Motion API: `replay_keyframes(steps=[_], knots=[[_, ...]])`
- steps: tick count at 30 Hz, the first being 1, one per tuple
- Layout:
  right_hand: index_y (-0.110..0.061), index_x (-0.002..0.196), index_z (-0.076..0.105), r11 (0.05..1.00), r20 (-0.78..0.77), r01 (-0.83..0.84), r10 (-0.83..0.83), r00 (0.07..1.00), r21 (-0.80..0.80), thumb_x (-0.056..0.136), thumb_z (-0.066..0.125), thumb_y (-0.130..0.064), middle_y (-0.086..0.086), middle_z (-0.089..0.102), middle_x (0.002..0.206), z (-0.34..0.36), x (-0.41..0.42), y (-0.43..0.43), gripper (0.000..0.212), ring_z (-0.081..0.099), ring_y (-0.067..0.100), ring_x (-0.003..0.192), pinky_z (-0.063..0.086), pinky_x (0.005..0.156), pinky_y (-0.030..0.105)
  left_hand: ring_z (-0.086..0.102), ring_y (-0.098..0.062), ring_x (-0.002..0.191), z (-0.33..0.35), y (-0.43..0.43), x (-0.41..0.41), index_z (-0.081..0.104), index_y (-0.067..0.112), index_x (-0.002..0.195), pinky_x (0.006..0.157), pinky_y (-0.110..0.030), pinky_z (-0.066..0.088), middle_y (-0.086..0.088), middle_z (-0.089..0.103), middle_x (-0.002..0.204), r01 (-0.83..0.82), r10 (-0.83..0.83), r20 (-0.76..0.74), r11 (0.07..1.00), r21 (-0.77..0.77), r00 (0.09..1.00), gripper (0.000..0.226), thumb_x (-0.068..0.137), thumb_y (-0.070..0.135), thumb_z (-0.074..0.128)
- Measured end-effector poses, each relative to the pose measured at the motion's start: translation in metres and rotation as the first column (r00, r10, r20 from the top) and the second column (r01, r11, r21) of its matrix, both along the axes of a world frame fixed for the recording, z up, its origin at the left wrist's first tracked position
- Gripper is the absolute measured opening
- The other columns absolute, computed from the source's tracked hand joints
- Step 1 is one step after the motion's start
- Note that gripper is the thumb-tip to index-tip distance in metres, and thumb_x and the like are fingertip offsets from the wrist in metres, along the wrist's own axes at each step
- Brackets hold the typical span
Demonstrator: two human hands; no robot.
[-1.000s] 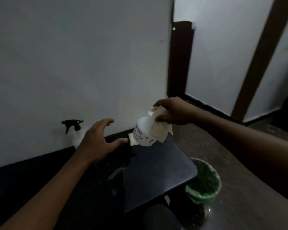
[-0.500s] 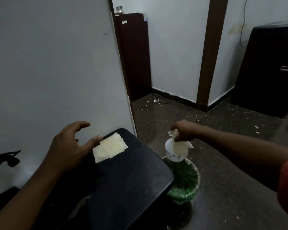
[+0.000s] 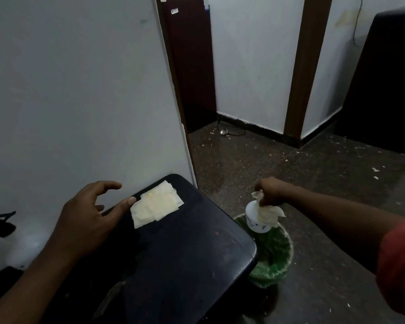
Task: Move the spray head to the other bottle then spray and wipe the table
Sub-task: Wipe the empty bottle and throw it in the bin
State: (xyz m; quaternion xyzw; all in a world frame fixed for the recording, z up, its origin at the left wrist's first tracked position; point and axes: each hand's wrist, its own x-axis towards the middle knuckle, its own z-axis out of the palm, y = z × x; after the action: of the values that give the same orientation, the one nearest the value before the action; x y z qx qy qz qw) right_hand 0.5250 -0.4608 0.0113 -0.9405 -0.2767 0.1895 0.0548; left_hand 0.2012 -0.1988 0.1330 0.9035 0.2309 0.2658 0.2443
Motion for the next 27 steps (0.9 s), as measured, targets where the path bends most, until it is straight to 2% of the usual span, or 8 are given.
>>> replay_keyframes(steps=[3,9,12,15,19,22,27], knots=[[-0.014,0.137,0.048,1.0,-0.034,0.022,-0.022,0.999,-0.012,0.083,0.073,-0.018,0.014,0.057,0.127,-0.008,0.0,0.004,0.059,0.062,0.021,0.092,0.054,0.066,0.025,0.063,-0.033,0.106,-0.008,0.007,0.0,0.063,0.025,0.116,0.07,-0.028,0.045,-0.007,0.061,0.128,-0.001,0.001,-0.016,1.0,-0.005,1.0,0.043,0.077,0.044,0.069],[-0.015,0.139,0.045,0.995,-0.058,0.056,-0.061,0.997,-0.077,0.085,0.071,-0.014,0.015,0.055,0.127,-0.026,0.004,0.008,0.061,0.061,0.019,0.086,0.051,0.055,0.019,0.06,-0.021,0.091,-0.021,0.023,-0.002,0.06,0.036,0.114,0.069,-0.031,0.047,-0.006,0.06,0.13,-0.007,0.006,-0.03,0.999,-0.035,1.0,0.046,0.072,0.057,0.063],[-0.015,0.142,0.042,0.993,-0.038,0.061,-0.065,0.997,-0.104,0.085,0.071,-0.011,0.015,0.054,0.13,-0.031,0.006,0.01,0.065,0.063,0.023,0.092,0.054,0.062,0.023,0.061,-0.021,0.089,-0.023,0.027,-0.003,0.058,0.04,0.112,0.068,-0.031,0.048,-0.005,0.06,0.13,-0.008,0.006,-0.035,0.999,-0.048,0.999,0.044,0.072,0.058,0.063],[-0.014,0.141,0.042,0.992,-0.001,0.026,-0.026,1.0,-0.122,0.086,0.069,-0.009,0.015,0.054,0.133,-0.033,0.007,0.014,0.062,0.064,0.025,0.102,0.055,0.075,0.025,0.062,-0.018,0.087,-0.021,0.031,-0.004,0.057,0.042,0.111,0.064,-0.024,0.046,-0.002,0.06,0.129,-0.004,0.003,-0.039,1.0,-0.025,0.999,0.042,0.073,0.058,0.064],[-0.009,0.131,0.053,0.981,0.042,-0.012,0.02,0.999,-0.192,0.087,0.068,-0.013,0.014,0.059,0.127,-0.037,0.006,0.015,0.046,0.062,0.026,0.108,0.055,0.088,0.033,0.064,-0.021,0.09,-0.02,0.034,-0.006,0.059,0.04,0.111,0.064,-0.024,0.048,-0.002,0.061,0.129,-0.008,0.007,-0.038,1.0,-0.013,0.999,0.041,0.074,0.057,0.065],[-0.006,0.124,0.061,0.968,0.072,-0.051,0.071,0.995,-0.246,0.089,0.064,-0.015,0.013,0.065,0.121,-0.042,0.007,0.015,0.036,0.063,0.026,0.107,0.053,0.091,0.034,0.064,-0.021,0.087,-0.023,0.035,-0.006,0.059,0.042,0.11,0.064,-0.027,0.048,-0.005,0.06,0.132,-0.014,0.012,-0.048,1.0,-0.026,0.999,0.041,0.073,0.058,0.064],[-0.005,0.123,0.064,0.978,0.05,-0.058,0.07,0.996,-0.202,0.093,0.058,-0.015,0.016,0.066,0.12,-0.049,0.006,0.012,0.032,0.065,0.027,0.106,0.053,0.088,0.032,0.063,-0.017,0.082,-0.026,0.033,0.001,0.059,0.042,0.111,0.067,-0.032,0.049,-0.004,0.06,0.133,-0.006,0.003,-0.06,0.999,-0.051,0.998,0.043,0.072,0.06,0.063]])
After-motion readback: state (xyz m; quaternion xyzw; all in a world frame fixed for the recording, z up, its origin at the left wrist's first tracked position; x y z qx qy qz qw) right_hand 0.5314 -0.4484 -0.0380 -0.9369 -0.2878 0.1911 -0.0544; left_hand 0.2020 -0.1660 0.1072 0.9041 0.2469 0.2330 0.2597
